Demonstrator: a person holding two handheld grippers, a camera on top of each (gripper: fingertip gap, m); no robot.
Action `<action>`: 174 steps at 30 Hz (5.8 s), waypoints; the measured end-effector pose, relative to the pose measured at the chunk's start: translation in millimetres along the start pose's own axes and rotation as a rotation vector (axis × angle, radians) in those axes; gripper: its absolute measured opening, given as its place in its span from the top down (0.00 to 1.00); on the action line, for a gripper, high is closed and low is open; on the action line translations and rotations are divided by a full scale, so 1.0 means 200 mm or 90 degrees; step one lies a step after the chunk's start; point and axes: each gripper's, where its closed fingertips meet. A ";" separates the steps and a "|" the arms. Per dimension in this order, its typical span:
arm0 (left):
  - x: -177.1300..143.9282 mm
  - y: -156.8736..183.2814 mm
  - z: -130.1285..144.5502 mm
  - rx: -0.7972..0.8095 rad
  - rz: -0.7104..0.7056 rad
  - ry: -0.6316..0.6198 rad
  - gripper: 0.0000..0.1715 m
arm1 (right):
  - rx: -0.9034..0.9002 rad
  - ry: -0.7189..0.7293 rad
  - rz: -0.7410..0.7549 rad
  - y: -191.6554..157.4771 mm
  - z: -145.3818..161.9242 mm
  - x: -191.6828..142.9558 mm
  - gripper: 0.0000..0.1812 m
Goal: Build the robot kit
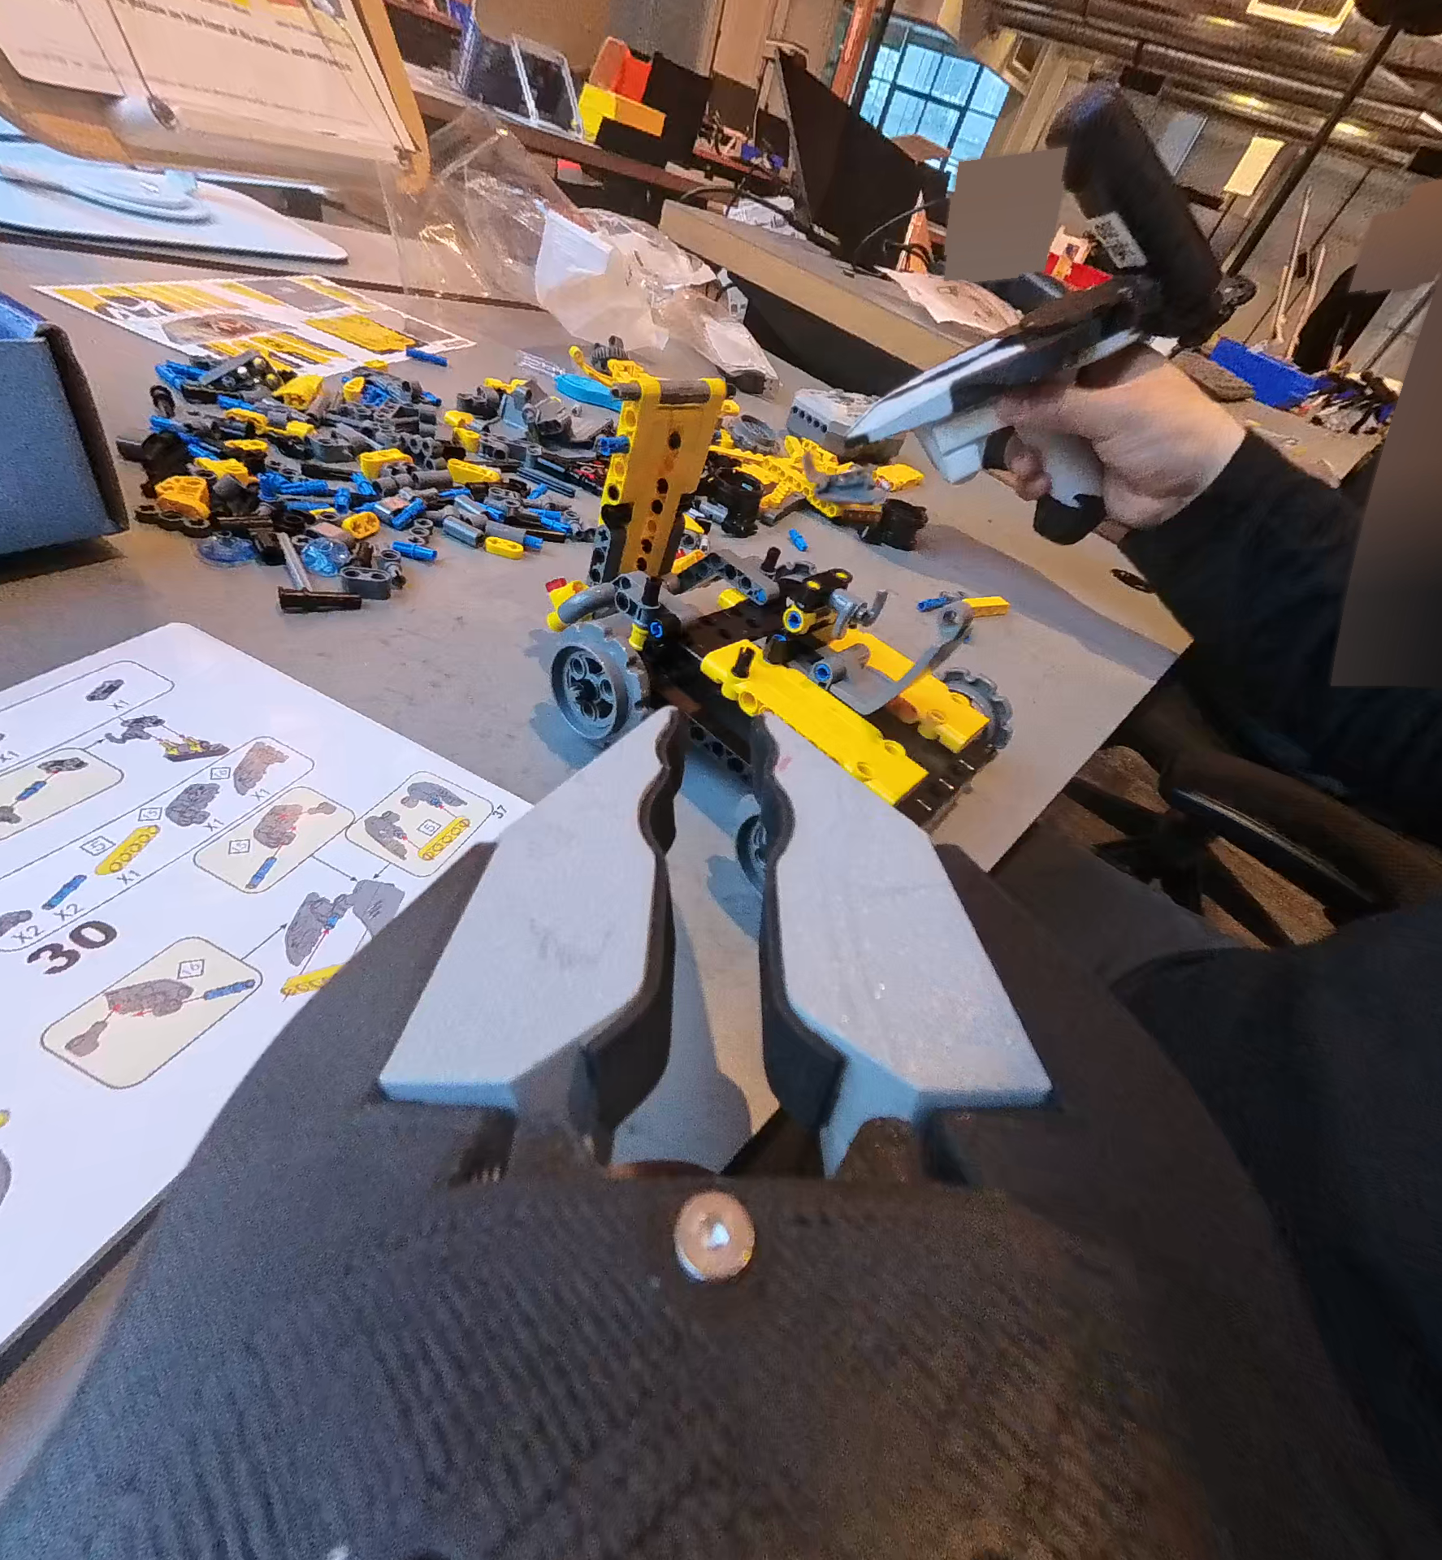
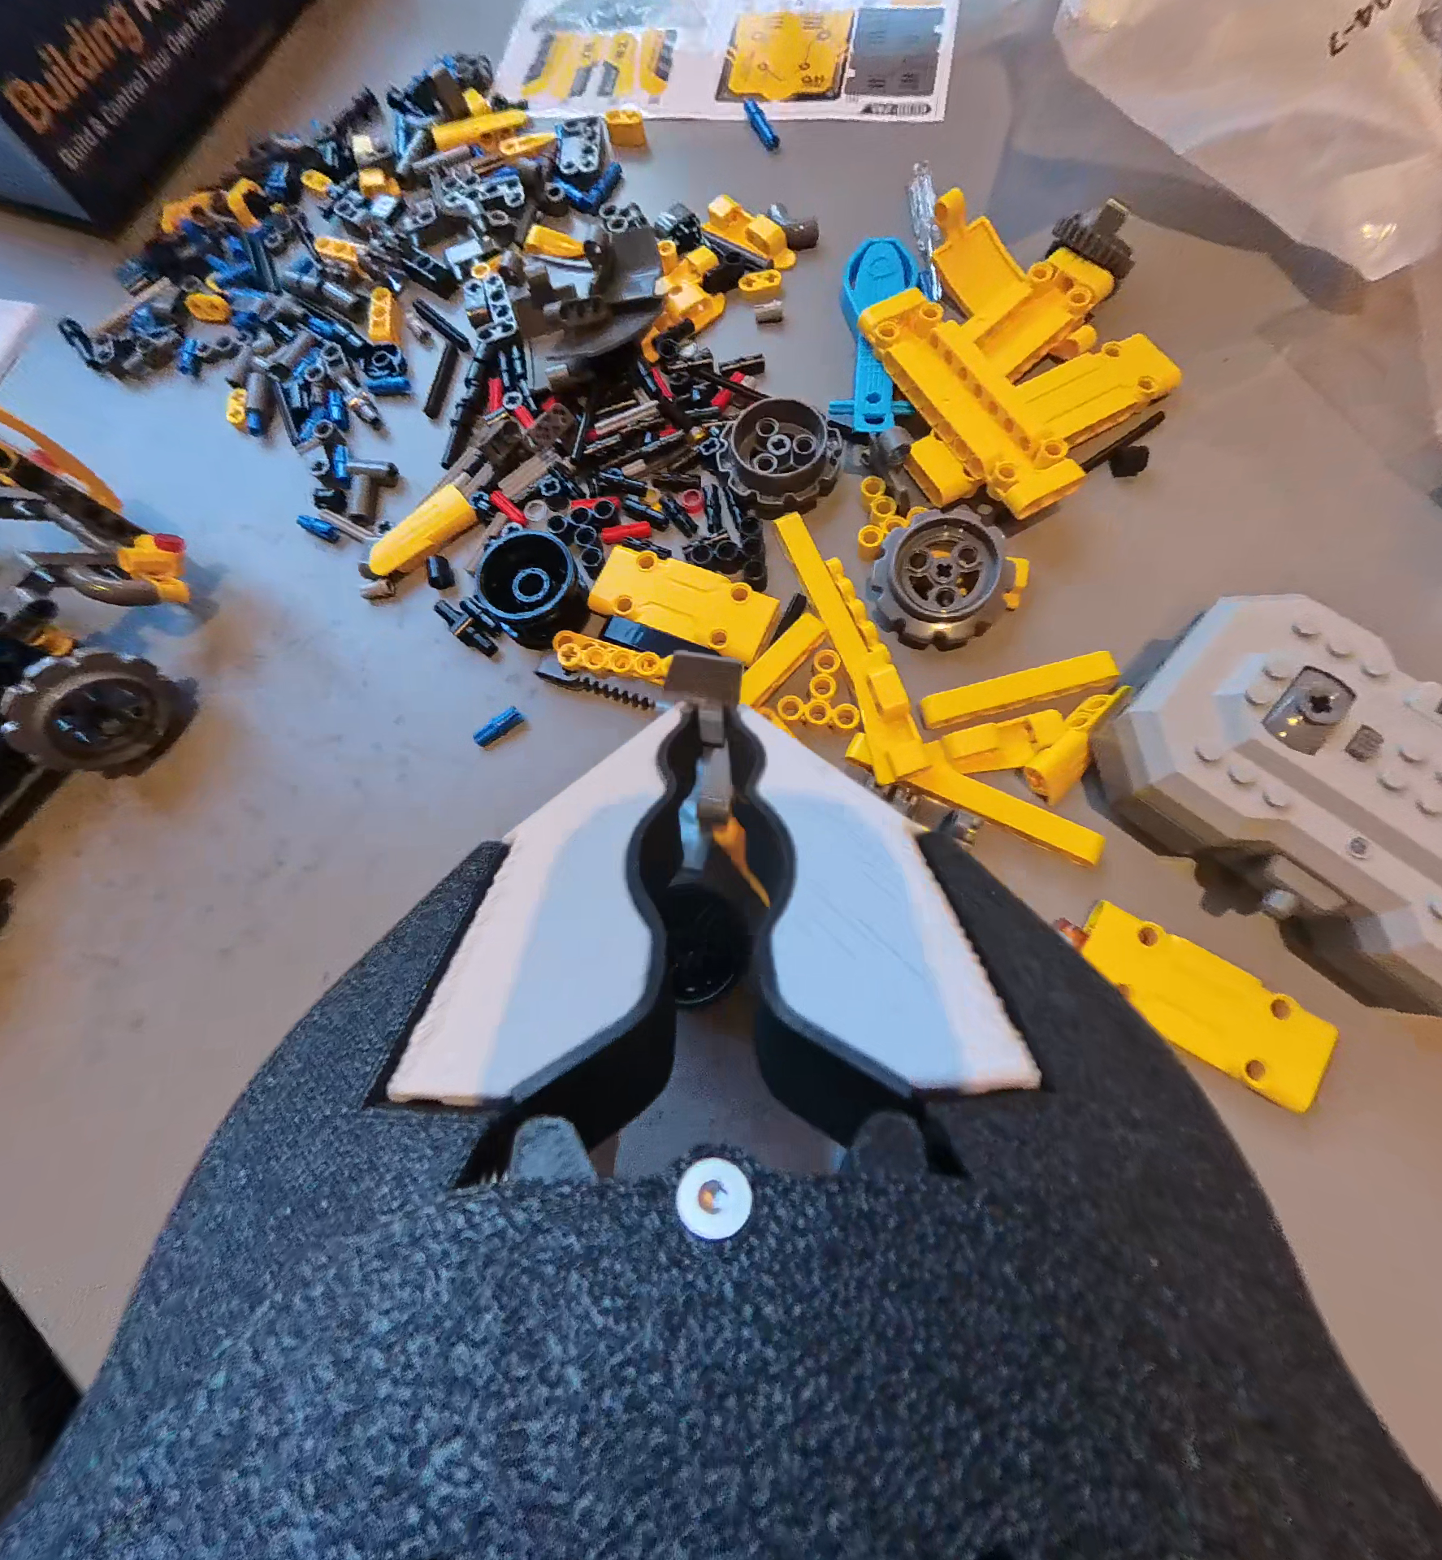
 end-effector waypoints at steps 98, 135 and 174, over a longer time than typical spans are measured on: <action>0.44 -1.25 -0.85 0.188 -0.235 -0.354 0.53 | -0.162 0.070 -0.058 -0.29 -0.11 -0.08 0.90; -0.13 -1.17 -1.59 0.216 -0.152 -0.139 1.00 | -0.206 0.131 -0.090 -0.44 -0.17 -0.25 0.85; -0.31 0.70 -1.44 0.383 0.844 0.050 0.99 | -0.236 0.353 -0.812 -1.42 -0.51 -0.80 0.92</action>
Point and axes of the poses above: each gripper's, where its closed fingertips meet, x out along the fingers, z out of its underside, y = z × x across the jaws, and after that the axes turned 10 degrees about -y, right-handed
